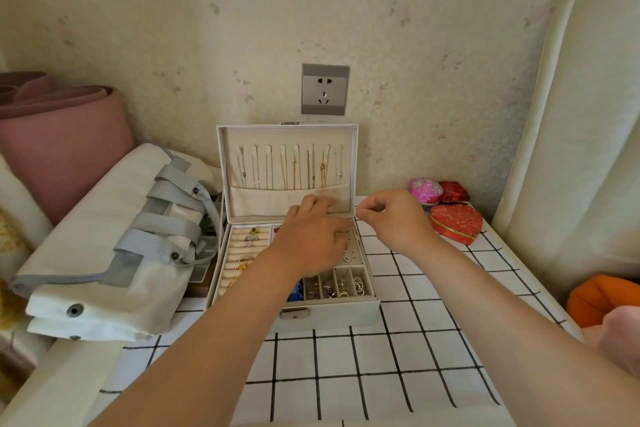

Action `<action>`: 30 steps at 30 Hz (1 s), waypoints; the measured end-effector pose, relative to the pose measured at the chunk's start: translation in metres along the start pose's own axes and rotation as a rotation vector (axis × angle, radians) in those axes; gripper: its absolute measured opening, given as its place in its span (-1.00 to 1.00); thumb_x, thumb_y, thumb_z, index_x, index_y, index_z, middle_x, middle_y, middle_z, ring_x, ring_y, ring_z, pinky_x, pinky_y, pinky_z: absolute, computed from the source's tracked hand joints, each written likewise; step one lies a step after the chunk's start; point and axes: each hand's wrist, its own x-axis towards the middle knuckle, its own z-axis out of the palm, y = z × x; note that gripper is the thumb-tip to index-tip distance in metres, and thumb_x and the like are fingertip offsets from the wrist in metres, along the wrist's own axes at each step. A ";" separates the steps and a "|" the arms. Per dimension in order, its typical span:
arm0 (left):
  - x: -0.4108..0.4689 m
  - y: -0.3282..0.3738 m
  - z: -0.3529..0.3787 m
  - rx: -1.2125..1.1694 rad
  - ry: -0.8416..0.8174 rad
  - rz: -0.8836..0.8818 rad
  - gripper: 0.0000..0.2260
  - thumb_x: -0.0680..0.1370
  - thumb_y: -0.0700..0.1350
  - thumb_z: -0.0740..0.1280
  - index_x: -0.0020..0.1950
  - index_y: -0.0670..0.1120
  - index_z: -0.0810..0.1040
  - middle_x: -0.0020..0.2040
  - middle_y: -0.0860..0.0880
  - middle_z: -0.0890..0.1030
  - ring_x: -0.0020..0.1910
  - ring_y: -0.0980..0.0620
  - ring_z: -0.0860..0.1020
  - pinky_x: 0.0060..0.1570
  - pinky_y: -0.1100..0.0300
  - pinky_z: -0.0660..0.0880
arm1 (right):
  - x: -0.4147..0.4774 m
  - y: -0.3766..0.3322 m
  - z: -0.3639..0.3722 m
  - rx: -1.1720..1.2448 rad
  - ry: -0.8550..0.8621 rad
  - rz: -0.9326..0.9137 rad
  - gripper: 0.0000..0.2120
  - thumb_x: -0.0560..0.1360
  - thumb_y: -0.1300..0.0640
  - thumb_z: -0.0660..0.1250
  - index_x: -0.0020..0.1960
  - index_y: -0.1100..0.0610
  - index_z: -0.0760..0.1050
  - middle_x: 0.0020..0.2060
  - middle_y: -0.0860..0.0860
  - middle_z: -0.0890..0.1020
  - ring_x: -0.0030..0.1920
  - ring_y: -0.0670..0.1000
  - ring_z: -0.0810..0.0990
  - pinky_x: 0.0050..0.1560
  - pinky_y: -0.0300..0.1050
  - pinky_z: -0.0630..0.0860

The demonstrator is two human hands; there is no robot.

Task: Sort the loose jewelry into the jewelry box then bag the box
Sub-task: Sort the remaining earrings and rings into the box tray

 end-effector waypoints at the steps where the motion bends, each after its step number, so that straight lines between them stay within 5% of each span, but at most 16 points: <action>1: 0.001 -0.001 0.002 0.013 -0.019 -0.009 -0.64 0.63 0.08 0.11 0.43 0.23 0.41 0.54 0.01 0.21 0.49 -0.05 0.07 0.42 -0.06 0.10 | 0.000 0.000 0.001 -0.029 -0.023 -0.004 -0.79 0.51 0.09 0.45 -0.26 -0.15 0.59 -0.27 -0.20 0.64 -0.20 -0.20 0.60 -0.05 -0.12 0.56; 10: 0.001 -0.008 0.001 -0.072 0.049 0.008 -0.69 0.61 0.00 0.22 0.33 0.13 0.54 0.46 0.03 0.36 0.44 0.00 0.16 0.40 -0.02 0.20 | -0.003 0.003 0.005 -0.247 -0.184 -0.057 -0.85 0.48 0.03 0.45 -0.24 -0.16 0.60 -0.19 -0.18 0.67 -0.10 -0.12 0.62 0.01 -0.02 0.59; 22: -0.007 -0.002 -0.004 -0.208 0.026 0.046 -0.78 0.55 -0.09 0.28 0.07 0.09 0.69 -0.01 0.09 0.56 0.08 0.10 0.40 0.07 0.08 0.47 | -0.012 -0.004 0.009 -0.455 -0.147 -0.169 -0.93 0.53 0.02 0.38 -0.07 -0.08 0.65 -0.11 -0.15 0.61 -0.10 -0.08 0.55 -0.19 -0.16 0.37; 30: -0.008 -0.003 -0.002 -0.223 0.010 0.045 -0.79 0.55 -0.07 0.29 0.08 0.07 0.68 0.04 0.11 0.52 0.10 0.11 0.43 0.11 0.08 0.48 | -0.008 0.000 0.002 -0.387 -0.264 -0.174 -0.87 0.52 0.09 0.37 -0.09 -0.04 0.71 -0.13 -0.13 0.67 -0.08 -0.05 0.61 -0.02 0.01 0.58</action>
